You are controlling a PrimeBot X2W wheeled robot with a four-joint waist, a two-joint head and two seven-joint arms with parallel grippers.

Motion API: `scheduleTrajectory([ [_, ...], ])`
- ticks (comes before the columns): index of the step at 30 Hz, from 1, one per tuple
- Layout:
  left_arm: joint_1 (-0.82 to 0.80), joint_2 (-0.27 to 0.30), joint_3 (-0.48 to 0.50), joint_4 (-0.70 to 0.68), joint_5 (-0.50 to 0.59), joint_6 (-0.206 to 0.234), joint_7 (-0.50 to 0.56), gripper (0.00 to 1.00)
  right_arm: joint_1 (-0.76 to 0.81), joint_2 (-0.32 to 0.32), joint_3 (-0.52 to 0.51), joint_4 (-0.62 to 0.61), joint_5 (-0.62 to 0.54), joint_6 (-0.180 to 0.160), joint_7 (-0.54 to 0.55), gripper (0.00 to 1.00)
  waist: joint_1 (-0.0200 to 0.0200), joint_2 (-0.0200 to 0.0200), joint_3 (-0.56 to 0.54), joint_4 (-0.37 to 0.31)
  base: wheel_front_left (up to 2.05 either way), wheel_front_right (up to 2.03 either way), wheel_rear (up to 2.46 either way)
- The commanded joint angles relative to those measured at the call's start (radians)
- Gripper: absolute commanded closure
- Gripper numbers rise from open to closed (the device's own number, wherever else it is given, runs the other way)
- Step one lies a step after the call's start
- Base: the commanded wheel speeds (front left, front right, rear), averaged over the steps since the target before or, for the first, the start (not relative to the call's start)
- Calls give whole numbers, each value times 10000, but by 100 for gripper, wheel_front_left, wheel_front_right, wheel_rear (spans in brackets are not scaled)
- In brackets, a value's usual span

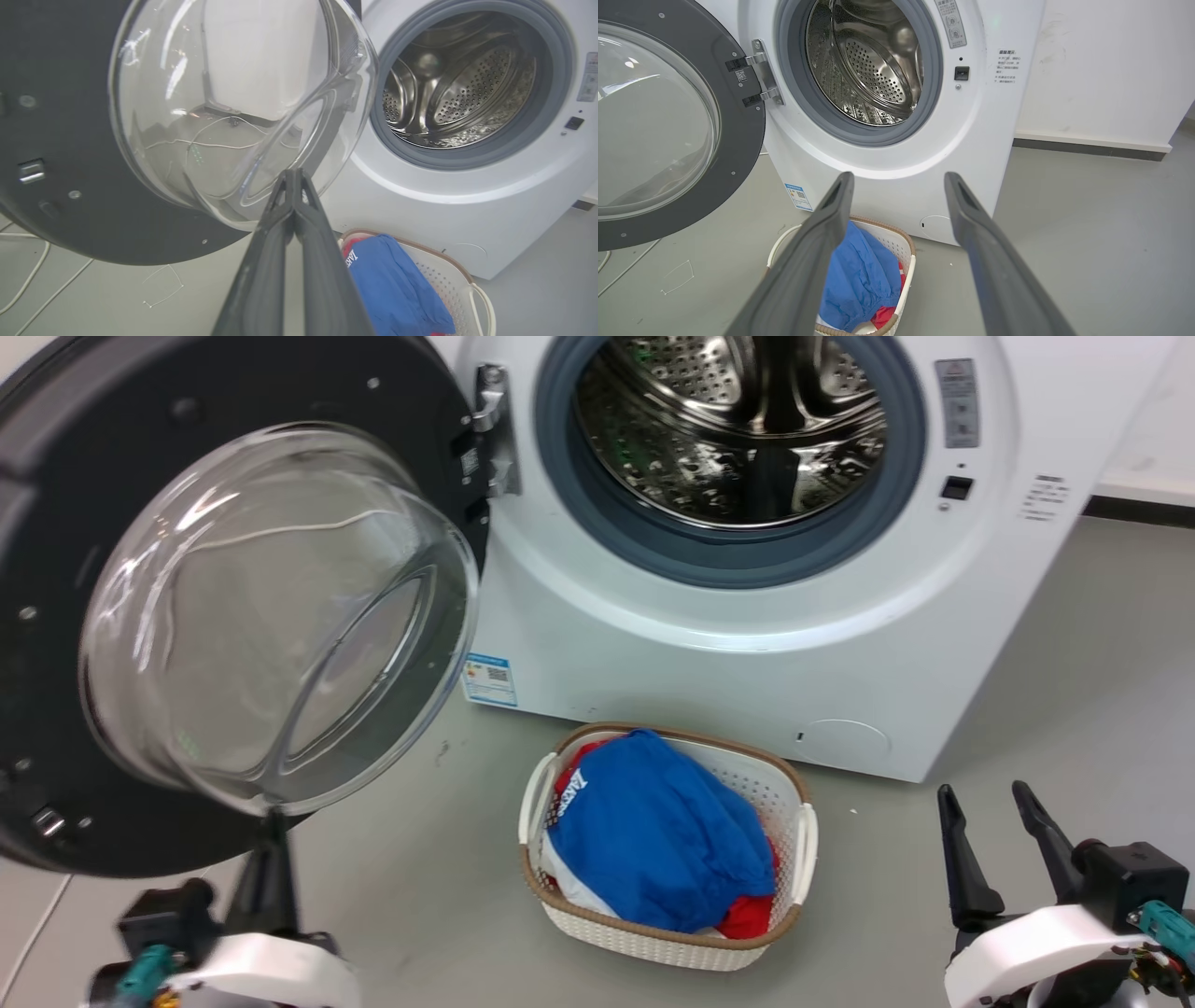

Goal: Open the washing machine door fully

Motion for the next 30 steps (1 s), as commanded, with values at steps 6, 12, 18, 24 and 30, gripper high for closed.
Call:
scheduleTrajectory([
  [6, -432, -251, -777, 41, 301, -265, 109, 36, -198, 13, 252, 53, -38, -3, 1, 0, 1, 0, 49, -902, 0, 0, 0],
  [12, -825, -193, -1042, 478, 637, -239, -96, 0, -338, 15, 478, 193, 31, -3, -103, 0, 1, 0, 70, -1685, 0, 0, 0],
  [18, -976, -181, -1005, 845, 678, -164, -307, 0, -389, 15, 479, 287, 16, -3, -192, 0, 1, 0, 143, -2294, 0, 0, 0],
  [24, -1198, -195, -1025, 1102, 662, -191, -418, 0, -499, 15, 477, 306, 69, -3, -302, 0, 1, 0, 421, -2616, 0, 0, 0],
  [30, -1390, -169, -1057, 1177, 732, -150, -521, 0, -677, 15, 411, 297, 86, -3, -442, 0, 1, 0, 666, -2604, 0, 0, 0],
])
